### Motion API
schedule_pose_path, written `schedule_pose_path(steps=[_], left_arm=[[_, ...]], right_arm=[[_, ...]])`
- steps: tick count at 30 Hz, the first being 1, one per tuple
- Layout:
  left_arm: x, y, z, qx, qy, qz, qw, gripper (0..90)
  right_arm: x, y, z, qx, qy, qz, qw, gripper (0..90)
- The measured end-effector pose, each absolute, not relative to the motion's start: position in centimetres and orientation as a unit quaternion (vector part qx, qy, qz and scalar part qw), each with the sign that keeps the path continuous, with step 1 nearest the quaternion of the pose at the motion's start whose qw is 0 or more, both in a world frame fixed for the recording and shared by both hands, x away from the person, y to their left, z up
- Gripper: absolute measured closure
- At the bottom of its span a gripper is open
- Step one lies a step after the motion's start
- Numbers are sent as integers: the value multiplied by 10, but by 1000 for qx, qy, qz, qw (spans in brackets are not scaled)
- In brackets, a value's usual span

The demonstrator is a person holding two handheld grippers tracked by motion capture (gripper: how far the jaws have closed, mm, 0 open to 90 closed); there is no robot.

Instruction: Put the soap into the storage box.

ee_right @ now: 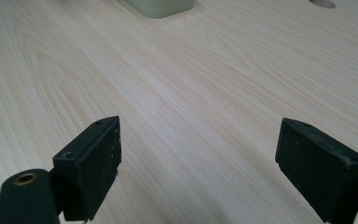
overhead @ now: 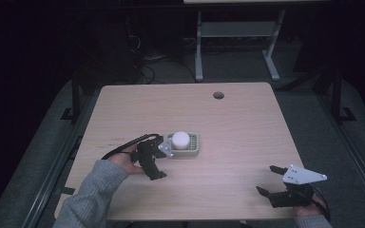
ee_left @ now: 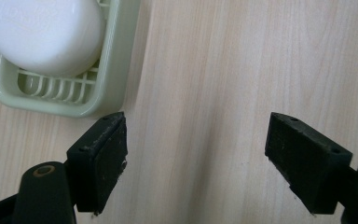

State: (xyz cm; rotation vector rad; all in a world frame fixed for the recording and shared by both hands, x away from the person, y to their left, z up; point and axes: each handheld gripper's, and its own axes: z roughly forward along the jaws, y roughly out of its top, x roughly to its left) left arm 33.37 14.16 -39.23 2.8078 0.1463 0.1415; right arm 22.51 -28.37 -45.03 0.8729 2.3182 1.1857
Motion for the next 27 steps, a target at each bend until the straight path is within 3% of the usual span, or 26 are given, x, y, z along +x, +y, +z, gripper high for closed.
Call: schedule_pose_path(steps=[27], left_arm=[[310,165,-402,982,58,65,168,199]], right_arm=[[225,-283,-451,315,828,421,197,137]])
